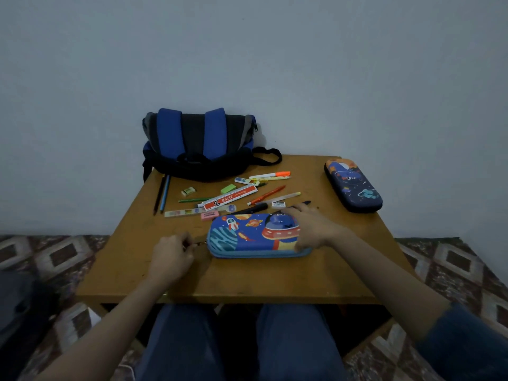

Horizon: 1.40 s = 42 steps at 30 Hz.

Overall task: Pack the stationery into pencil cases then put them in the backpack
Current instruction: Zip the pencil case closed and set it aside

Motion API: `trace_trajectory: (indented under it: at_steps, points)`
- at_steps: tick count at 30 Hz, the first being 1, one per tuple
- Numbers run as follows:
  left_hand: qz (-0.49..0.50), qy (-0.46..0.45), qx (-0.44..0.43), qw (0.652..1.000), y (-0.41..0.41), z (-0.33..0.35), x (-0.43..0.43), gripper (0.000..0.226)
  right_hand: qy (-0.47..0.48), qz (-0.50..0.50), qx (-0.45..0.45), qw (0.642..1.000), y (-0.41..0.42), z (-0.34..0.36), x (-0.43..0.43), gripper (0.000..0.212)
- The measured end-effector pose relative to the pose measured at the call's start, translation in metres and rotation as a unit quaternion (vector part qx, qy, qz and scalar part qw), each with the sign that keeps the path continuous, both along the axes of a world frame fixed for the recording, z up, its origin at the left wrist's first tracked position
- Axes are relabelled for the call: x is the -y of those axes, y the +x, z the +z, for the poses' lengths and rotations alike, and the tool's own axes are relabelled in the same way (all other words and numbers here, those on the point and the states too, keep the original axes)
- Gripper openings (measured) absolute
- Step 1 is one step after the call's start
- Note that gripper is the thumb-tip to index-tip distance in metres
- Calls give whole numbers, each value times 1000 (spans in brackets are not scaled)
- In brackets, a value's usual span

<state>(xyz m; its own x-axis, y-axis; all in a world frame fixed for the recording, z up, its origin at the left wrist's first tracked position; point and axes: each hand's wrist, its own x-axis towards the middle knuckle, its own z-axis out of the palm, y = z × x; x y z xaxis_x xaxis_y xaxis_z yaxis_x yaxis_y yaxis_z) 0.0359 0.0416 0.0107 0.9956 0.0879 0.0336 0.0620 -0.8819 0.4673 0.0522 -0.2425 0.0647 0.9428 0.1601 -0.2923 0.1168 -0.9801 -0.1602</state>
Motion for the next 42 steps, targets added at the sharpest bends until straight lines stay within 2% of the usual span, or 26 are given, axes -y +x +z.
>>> trace_trajectory:
  at_steps: [3, 6, 11, 15, 18, 21, 24, 30, 32, 34, 36, 38, 40, 42]
  points:
    - [-21, 12, 10, 1000, -2, -3, -1, 5, 7, 30, -38, 999, 10, -2, -8, 111]
    - [-46, 33, 13, 998, -9, -5, -3, 10, -1, 65, -62, 996, 19, -7, -18, 117]
    - [-72, 37, 33, 996, -17, -8, -5, 11, -35, 66, 13, 997, 27, -16, -23, 116]
    - [-86, 7, 43, 995, -22, -8, 4, 11, -71, 53, 34, 996, 24, -17, -24, 118]
    - [-88, -13, 51, 995, -22, -8, 18, 12, -122, 36, 31, 991, 15, -15, -29, 115]
    - [-120, -30, 51, 991, -20, -7, 38, 13, -160, 21, 36, 986, 7, -19, -36, 101]
    - [-185, -45, 50, 980, -28, -10, 67, 14, -90, -39, 2, 995, 5, -24, -33, 80]
    - [-154, -103, 35, 982, -39, -23, 66, 10, 19, -88, -141, 986, 15, -22, -24, 83]
    - [-129, -116, 37, 984, -36, -19, 59, 8, 127, -127, -226, 957, 15, -24, -24, 95]
    - [-109, -147, 15, 983, -33, -15, 54, 5, 209, -176, -265, 925, 12, -31, -21, 102]
    - [-110, -178, -1, 978, -32, -12, 52, 11, 269, -195, -269, 904, 7, -34, -22, 87]
    - [-109, -231, -9, 967, -33, -8, 55, 19, 325, -222, -276, 877, 3, -35, -23, 81]
    - [-97, -307, -10, 947, -33, -2, 59, 22, 379, -230, -280, 851, 0, -32, -21, 58]
    - [-94, -350, 7, 932, -32, 10, 64, 23, 457, -250, -270, 810, -3, -27, -13, 36]
